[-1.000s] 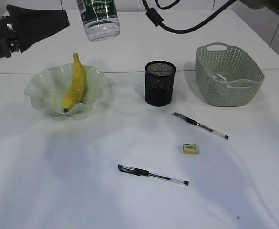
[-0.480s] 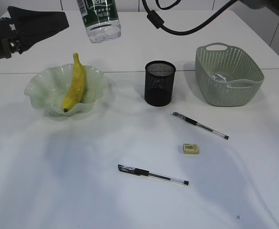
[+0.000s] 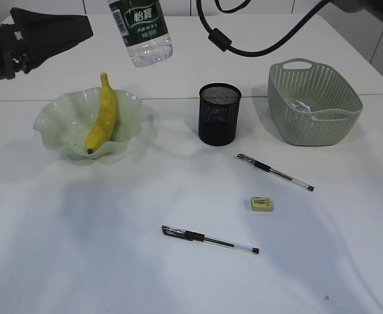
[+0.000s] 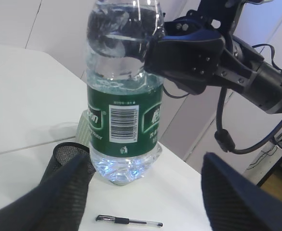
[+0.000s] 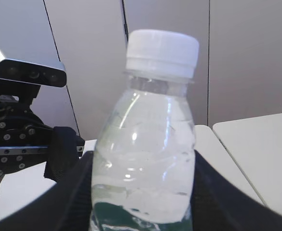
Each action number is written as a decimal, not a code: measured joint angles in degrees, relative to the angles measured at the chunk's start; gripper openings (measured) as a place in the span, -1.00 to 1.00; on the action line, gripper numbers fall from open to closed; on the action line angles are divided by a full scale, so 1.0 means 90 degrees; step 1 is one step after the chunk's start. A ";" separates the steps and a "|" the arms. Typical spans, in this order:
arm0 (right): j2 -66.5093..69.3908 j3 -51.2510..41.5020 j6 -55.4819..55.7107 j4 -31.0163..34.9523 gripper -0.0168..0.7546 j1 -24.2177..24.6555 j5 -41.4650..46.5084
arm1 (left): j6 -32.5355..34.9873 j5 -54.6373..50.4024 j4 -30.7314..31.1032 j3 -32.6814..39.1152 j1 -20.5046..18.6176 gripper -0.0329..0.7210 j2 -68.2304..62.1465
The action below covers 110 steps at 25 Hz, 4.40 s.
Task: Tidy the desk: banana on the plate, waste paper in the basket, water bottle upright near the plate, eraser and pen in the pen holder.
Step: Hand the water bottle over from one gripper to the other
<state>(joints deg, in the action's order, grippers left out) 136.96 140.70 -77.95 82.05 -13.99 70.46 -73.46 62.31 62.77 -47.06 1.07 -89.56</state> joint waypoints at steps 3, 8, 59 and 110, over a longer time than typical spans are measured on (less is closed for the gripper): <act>0.0000 0.0000 -0.0062 -0.0021 0.02 0.0000 0.0000 | 0.0000 -0.0084 -0.0015 0.0000 0.0000 0.47 0.0000; 0.0000 0.0000 0.0157 -0.0021 0.02 0.0000 0.0000 | 0.0000 -0.0372 -0.0063 0.0000 0.0000 0.47 0.0000; 0.0000 0.0000 0.1231 0.0472 0.02 -0.0275 0.0000 | -0.0693 -0.0489 0.0054 -0.0994 0.0414 0.79 -0.0423; 0.0000 0.0000 0.1324 0.0525 0.02 -0.0527 -0.0023 | -0.0847 -0.0513 0.0294 -0.1560 0.0612 0.73 -0.0780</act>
<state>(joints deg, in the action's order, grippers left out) 136.96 140.70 -66.03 86.77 -18.73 70.25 -81.09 57.70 65.41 -61.09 6.58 -96.58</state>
